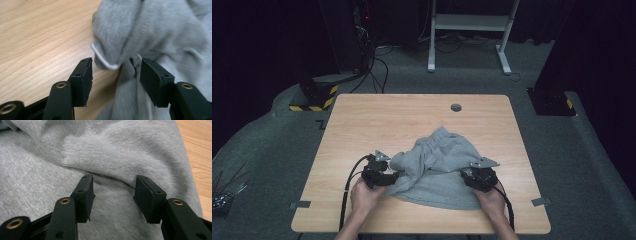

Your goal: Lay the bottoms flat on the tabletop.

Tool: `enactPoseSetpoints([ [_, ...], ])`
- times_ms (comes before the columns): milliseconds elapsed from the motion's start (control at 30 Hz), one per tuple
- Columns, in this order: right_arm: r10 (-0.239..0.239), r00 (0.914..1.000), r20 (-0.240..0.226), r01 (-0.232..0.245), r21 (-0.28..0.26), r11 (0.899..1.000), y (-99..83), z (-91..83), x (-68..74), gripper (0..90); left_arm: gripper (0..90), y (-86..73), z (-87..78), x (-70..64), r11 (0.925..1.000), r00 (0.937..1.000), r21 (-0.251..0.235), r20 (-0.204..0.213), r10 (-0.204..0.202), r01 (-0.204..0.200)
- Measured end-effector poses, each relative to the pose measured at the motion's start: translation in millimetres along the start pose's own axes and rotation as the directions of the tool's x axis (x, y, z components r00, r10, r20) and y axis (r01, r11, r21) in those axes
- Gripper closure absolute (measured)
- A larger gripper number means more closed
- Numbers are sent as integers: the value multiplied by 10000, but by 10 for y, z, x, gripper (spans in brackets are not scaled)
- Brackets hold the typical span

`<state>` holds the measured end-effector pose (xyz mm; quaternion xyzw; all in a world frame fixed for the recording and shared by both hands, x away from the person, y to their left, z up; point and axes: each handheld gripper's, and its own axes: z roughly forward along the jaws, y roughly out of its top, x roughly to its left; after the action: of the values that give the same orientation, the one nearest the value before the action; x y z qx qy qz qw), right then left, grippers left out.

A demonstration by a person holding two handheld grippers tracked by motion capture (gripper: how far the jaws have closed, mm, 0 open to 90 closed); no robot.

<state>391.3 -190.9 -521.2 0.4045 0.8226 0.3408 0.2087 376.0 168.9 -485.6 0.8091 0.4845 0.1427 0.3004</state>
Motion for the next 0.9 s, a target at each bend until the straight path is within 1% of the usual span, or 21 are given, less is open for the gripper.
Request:
enactPoseSetpoints([
  [33, -4, 10000, 0, 4, -5, 10000, 0, 0, -2, 493, 436, 23, 45, -4, 9999, 9999, -40, 75, -106, 106],
  [67, -13, 10000, 3, 13, -7, 10000, 0, 0, -1, 493, 460, 49, 80, -11, 9999, 9999, -145, 140, -87, 89],
  [133, -6, 10000, 11, 6, 1, 10000, 0, 0, 1, 492, 592, 103, 123, -38, 9992, 9994, -390, 335, -52, 65],
  [167, -8, 10000, 12, 8, -4, 10000, 0, 0, -1, 491, 661, 134, 140, -43, 9992, 9987, -405, 512, -42, 63],
  [200, -25, 10000, 14, 25, 3, 10000, 0, 0, -4, 491, 741, 169, 148, -52, 9992, 9984, -385, 554, 91, -70],
  [233, 0, 10000, 14, 0, -3, 10000, 0, 0, -2, 491, 789, 204, 138, -64, 9986, 9987, -457, 418, 289, -270],
  [300, -9, 10000, 20, 9, -8, 10000, 0, 1, -1, 492, 816, 290, 81, -65, 9961, 9980, -643, 139, 609, -599],
  [333, -21, 10000, 11, 21, 9, 10000, 0, 0, -3, 491, 820, 340, 33, -62, 9937, 9967, -784, -166, 793, -804],
  [400, 7, 10000, 11, -7, 19, 10000, 0, -1, -1, 491, 821, 436, -85, -34, 9884, 9914, -990, -735, 1084, -1154],
  [467, 14, 10000, 15, -14, 6, 10000, -1, 0, 2, 491, 820, 507, -186, 37, 9845, 9853, -1207, -1290, 1116, -1274],
  [500, -4, 10000, 17, 4, 2, 10000, 0, 0, 0, 490, 819, 507, -186, 37, 9845, 9853, -1207, -1290, 1116, -1274],
  [533, 19, 10000, 12, -19, 3, 10000, -1, 0, 1, 490, 817, 550, -210, 152, 9871, 9773, -1090, -1892, 954, -1175],
  [567, 17, 10000, 22, -17, 6, 10000, 0, 0, 2, 489, 813, 556, -187, 217, 9909, 9742, -896, -2113, 793, -1001],
  [633, -15, 10000, 33, 15, -9, 10000, 0, 1, 0, 488, 781, 530, -85, 333, 9978, 9728, -395, -2278, 421, -524],
  [667, -10, 10000, 27, 10, -10, 10000, 0, 1, -1, 488, 745, 497, -38, 357, 9990, 9721, -190, -2319, 343, -397],
  [700, -31, 10000, 18, 31, -14, 10000, 0, 1, -4, 487, 710, 455, -5, 362, 9995, 9749, -153, -2213, 224, -264],
  [733, -31, 10000, 18, 31, -14, 10000, 0, 1, -4, 487, 670, 455, -5, 362, 9995, 9749, -153, -2213, 224, -264],
  [767, -7, 10000, 24, 7, -9, 10000, 0, 1, -2, 486, 670, 383, 14, 350, 9995, 9818, -293, -1898, 15, -72],
  [800, 23, 10000, 38, -23, 7, 10000, 0, 0, 2, 486, 613, 338, 13, 331, 9992, 9858, -390, -1670, -163, 99],
  [867, -7, 10000, 42, 7, -7, 10000, 0, 1, -1, 485, 531, 262, 7, 294, 9984, 9902, -440, -1335, -416, 360],
  [900, 27, 10000, 37, -27, 9, 10000, 0, 0, 2, 486, 487, 211, 9, 265, 9981, 9921, -318, -1122, -569, 537],
])
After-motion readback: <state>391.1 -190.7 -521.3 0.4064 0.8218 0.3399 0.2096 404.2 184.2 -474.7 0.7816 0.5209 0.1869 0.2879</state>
